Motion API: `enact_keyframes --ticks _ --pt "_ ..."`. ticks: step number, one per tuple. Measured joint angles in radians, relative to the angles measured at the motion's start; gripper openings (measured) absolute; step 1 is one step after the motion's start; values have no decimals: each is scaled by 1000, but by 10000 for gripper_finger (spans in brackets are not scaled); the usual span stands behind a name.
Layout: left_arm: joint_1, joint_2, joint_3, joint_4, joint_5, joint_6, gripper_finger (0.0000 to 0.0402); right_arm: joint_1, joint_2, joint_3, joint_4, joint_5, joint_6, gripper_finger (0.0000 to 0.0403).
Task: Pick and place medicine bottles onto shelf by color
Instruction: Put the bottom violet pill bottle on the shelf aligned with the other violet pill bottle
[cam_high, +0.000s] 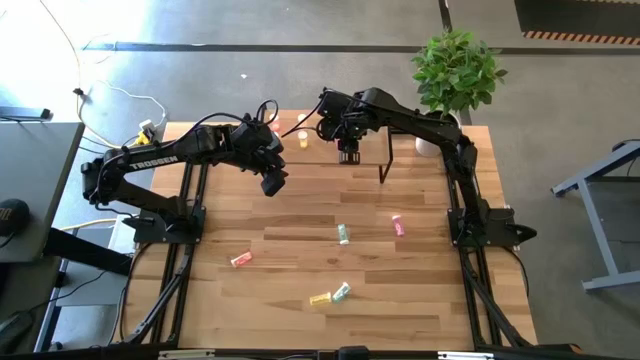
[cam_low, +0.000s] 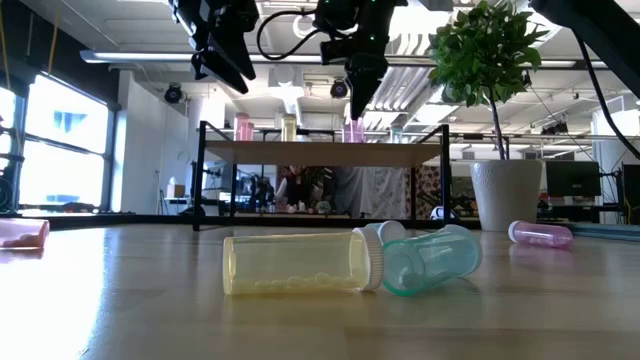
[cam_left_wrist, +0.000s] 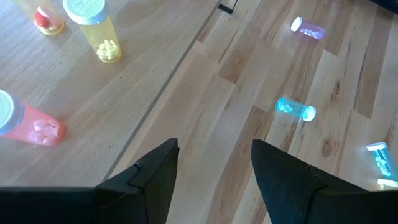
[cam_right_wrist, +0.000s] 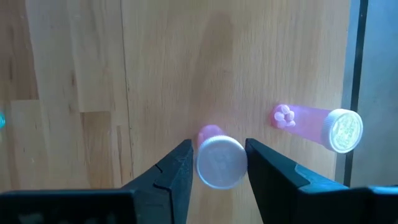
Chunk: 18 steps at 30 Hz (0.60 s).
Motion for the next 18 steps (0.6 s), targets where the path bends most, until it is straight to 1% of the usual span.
enact_keyframes --ticks 12,18 --pt "0 0 0 0 0 0 195 -6 0 0 11 -2 38 138" --pt "0 0 0 0 0 0 195 -18 0 -1 58 -4 38 138"
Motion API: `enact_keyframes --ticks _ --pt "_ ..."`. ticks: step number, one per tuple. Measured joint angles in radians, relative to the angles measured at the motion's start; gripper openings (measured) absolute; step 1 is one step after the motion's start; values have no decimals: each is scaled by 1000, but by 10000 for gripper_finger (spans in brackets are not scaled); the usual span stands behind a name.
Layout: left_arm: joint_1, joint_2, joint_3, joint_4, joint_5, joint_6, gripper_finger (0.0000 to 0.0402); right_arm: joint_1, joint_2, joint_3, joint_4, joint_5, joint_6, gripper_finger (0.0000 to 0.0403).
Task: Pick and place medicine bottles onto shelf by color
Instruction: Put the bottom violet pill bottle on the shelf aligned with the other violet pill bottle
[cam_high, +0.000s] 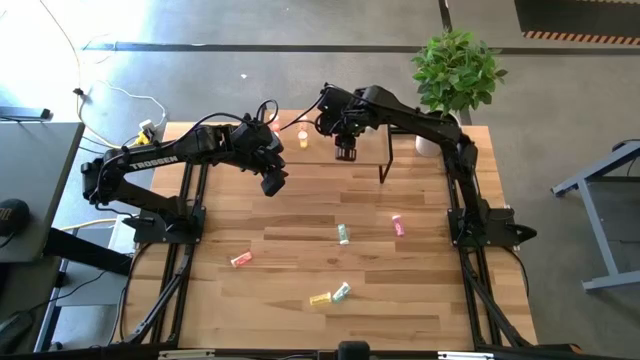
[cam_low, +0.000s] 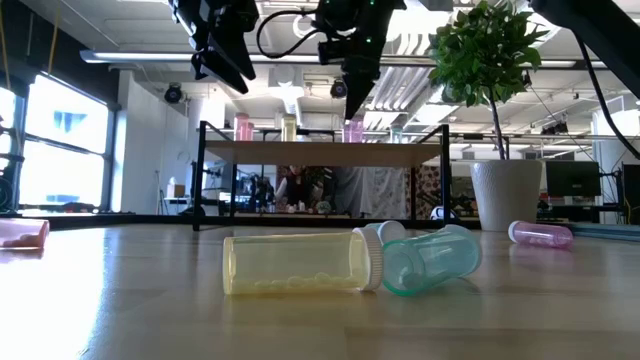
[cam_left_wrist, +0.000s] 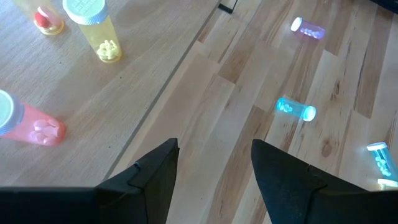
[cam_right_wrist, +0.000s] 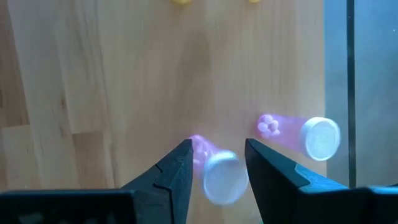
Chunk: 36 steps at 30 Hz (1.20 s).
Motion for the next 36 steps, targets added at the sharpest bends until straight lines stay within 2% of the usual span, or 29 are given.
enact_keyframes --ticks 8,17,21,28,36 --pt "0 0 0 0 0 18 195 -2 0 11 9 5 -1 138" --pt "0 0 0 0 0 18 195 -17 -7 147 -50 8 61 138" --pt "0 0 0 0 0 26 195 -55 -34 118 -74 0 139 138" --pt "0 0 0 -1 0 26 195 -125 -37 117 -166 -78 261 138" --pt "0 0 0 -2 0 26 195 -126 -37 116 -248 -105 308 138"
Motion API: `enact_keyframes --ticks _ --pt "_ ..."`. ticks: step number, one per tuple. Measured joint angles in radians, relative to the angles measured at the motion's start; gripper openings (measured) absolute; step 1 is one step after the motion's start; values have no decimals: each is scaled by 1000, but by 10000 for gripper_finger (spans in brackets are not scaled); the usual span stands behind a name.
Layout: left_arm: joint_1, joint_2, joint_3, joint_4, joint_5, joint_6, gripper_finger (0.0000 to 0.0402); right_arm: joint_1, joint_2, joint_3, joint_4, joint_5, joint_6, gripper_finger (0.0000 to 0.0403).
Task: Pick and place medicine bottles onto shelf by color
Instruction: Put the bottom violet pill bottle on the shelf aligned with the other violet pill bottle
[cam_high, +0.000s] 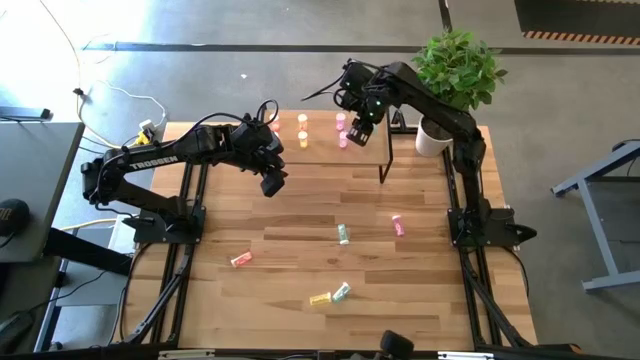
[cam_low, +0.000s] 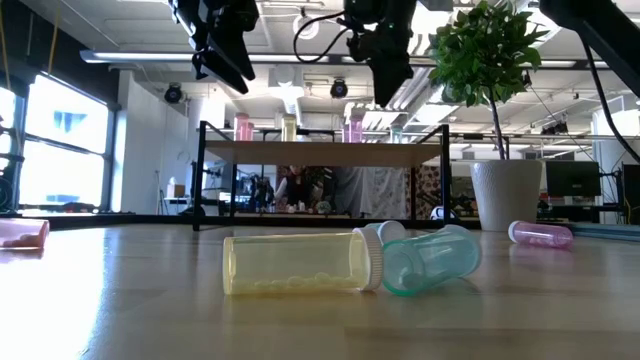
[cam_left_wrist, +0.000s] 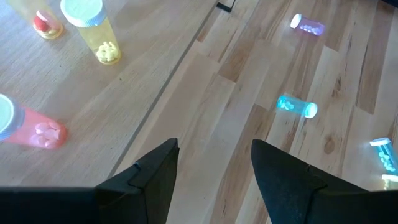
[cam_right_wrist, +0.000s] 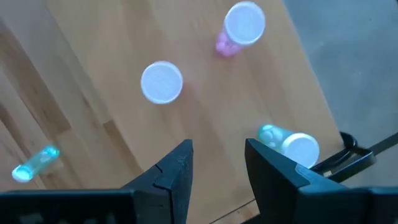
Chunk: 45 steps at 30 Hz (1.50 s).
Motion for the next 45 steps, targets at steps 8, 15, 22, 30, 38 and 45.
enact_keyframes --ticks 8,15,22,30,38,45 --pt "0 0 0 -1 0 0 195 9 -19 -130 9 0 32 138" --pt "0 0 0 -1 0 0 195 16 -74 -308 163 -23 59 138" --pt "0 0 0 -1 0 0 195 18 -87 -401 267 -34 67 138" --pt "0 0 0 -1 0 0 195 20 -86 -418 349 -34 71 138" --pt "0 0 0 -1 0 0 195 20 -86 -418 386 -34 78 138" --pt "0 0 0 -1 0 0 195 22 -86 -418 413 -34 87 138"
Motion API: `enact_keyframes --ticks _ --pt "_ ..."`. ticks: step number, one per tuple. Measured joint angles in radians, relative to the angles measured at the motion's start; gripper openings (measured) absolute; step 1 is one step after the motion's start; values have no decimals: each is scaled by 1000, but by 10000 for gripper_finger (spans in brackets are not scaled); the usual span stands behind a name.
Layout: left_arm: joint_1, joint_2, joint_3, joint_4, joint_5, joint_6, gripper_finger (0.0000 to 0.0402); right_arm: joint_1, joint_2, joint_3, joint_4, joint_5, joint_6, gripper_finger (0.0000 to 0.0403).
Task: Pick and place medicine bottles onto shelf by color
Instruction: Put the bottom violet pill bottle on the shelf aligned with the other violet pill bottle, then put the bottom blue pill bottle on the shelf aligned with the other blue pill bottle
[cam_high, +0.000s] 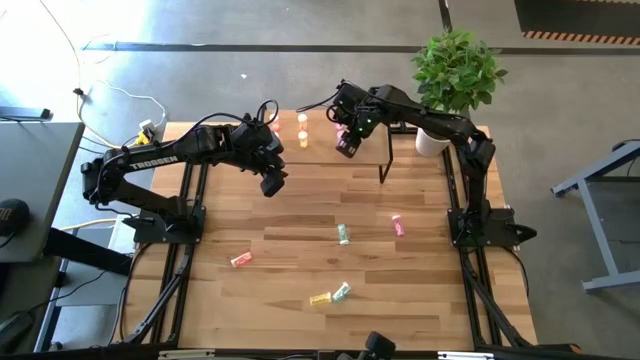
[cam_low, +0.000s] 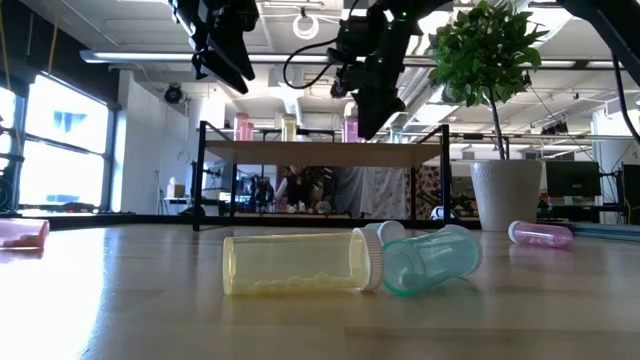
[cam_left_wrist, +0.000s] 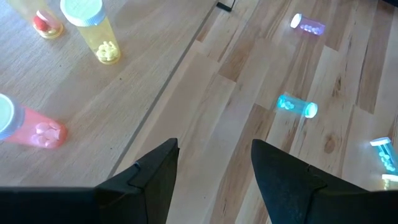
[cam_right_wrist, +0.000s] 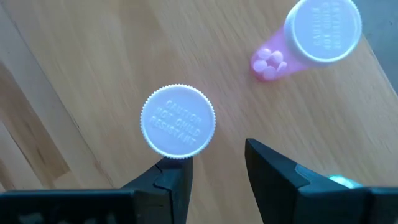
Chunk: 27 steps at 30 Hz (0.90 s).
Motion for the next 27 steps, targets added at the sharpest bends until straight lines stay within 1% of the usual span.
enact_keyframes --ticks 9,11,15,19,27 --pt "0 0 0 0 0 27 195 0 1 2 -9 0 18 138" --pt "0 0 0 0 0 27 195 0 2 17 -51 6 32 138" --pt "0 0 0 0 0 27 195 8 2 56 -131 56 47 138" --pt "0 0 0 -3 0 27 195 24 2 88 -170 52 47 138" --pt "-8 0 0 -99 -7 21 195 78 -38 85 -233 37 34 138"
